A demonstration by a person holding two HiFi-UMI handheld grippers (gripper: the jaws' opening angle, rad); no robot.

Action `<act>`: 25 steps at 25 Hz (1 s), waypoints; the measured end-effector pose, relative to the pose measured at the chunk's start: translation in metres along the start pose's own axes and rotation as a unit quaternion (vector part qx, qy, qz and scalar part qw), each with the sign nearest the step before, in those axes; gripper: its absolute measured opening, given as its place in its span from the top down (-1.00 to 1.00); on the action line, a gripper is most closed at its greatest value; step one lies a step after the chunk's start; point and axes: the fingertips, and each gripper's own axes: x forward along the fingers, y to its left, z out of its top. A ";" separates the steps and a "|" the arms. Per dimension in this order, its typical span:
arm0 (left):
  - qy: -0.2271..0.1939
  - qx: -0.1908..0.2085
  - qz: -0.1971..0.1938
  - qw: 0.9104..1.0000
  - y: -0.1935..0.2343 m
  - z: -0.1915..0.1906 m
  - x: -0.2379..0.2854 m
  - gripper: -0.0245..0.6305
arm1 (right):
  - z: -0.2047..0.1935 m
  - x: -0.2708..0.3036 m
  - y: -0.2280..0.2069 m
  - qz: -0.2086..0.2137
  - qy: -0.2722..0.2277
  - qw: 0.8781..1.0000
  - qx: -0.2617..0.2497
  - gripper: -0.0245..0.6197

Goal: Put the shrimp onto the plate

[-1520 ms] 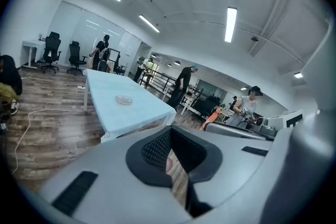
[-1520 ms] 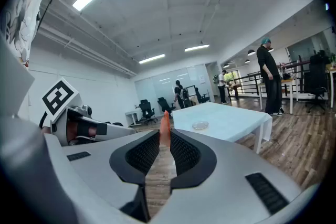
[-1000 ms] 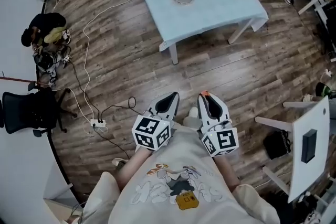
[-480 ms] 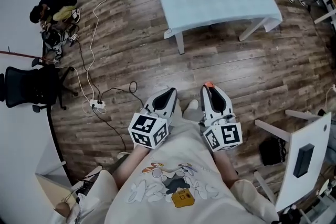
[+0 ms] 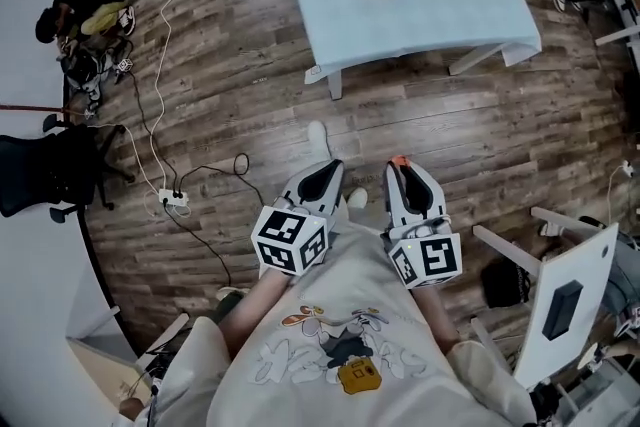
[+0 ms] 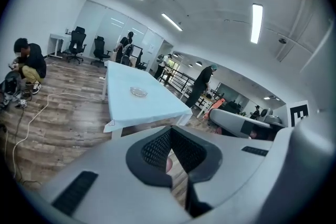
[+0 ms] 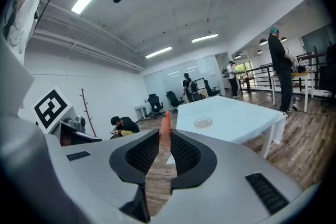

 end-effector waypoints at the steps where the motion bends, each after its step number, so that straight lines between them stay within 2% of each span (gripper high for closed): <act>1: 0.001 0.001 -0.008 1.000 0.003 0.009 0.011 0.90 | 0.005 0.010 -0.007 -0.009 0.003 1.000 0.000 0.67; 4: -0.003 0.002 -0.024 1.000 0.019 0.040 0.041 0.90 | 0.018 0.043 -0.028 -0.034 0.007 0.999 0.006 0.67; 8: -0.007 0.001 -0.035 0.999 0.050 0.083 0.074 0.90 | 0.039 0.094 -0.043 -0.046 0.009 0.999 0.007 0.67; 13: -0.015 0.004 -0.043 0.999 0.091 0.136 0.097 0.90 | 0.075 0.157 -0.042 -0.055 -0.002 0.998 -0.033 0.67; 16: -0.019 0.006 -0.048 0.999 0.117 0.163 0.110 0.90 | 0.093 0.192 -0.038 -0.055 -0.019 0.998 -0.026 0.67; 21: -0.027 0.008 -0.062 0.998 0.142 0.188 0.122 0.90 | 0.100 0.230 -0.034 -0.060 -0.021 0.998 -0.030 0.67; 25: -0.017 0.053 -0.074 0.996 0.146 0.196 0.140 0.90 | 0.099 0.246 -0.044 -0.070 -0.011 0.997 -0.025 0.67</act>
